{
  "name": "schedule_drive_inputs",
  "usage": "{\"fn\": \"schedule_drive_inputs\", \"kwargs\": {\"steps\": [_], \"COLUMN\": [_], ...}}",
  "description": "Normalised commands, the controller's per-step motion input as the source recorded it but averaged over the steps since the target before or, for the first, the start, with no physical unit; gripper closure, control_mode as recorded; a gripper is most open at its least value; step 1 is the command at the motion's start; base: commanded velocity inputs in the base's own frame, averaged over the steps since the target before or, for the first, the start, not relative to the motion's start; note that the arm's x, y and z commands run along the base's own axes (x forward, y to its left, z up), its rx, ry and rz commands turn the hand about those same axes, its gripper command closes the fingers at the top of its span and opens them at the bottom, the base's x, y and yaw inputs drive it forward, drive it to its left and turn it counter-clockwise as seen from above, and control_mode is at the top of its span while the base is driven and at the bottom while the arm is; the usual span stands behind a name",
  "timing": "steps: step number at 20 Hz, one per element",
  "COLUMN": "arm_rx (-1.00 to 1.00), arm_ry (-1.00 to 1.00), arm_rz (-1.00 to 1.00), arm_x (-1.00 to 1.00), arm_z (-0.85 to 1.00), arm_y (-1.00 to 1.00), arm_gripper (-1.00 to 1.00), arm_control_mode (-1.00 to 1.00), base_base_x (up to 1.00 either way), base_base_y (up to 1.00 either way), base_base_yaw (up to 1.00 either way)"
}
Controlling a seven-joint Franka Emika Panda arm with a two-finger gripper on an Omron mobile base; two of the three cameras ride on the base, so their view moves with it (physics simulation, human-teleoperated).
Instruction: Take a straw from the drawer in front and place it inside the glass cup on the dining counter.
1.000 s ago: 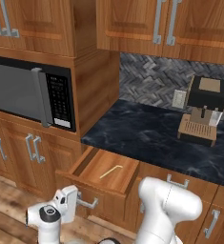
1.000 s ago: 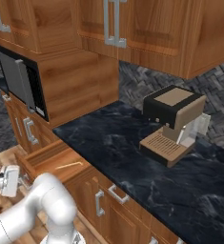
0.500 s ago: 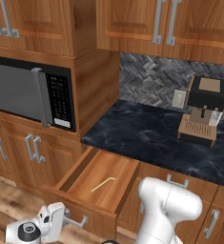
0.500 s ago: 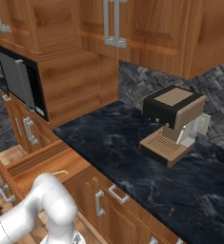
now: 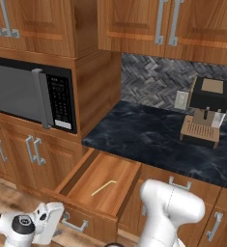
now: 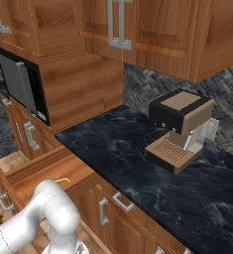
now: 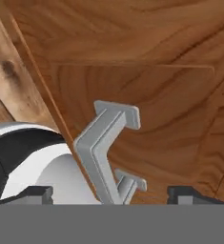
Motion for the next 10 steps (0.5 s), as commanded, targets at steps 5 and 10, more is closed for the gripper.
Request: {"fn": "schedule_drive_inputs", "kwargs": {"steps": [5, 10], "arm_rx": [0.35, 0.29], "arm_ry": [0.00, -0.03], "arm_rz": [0.00, 0.00], "arm_x": [-0.78, -0.71], "arm_z": [0.77, 1.00], "arm_y": [-0.01, -0.24], "arm_gripper": [-1.00, -1.00], "arm_control_mode": [-1.00, -1.00], "base_base_x": [0.00, 0.00], "base_base_y": [0.00, 0.00], "base_base_yaw": [0.00, 0.00]}}
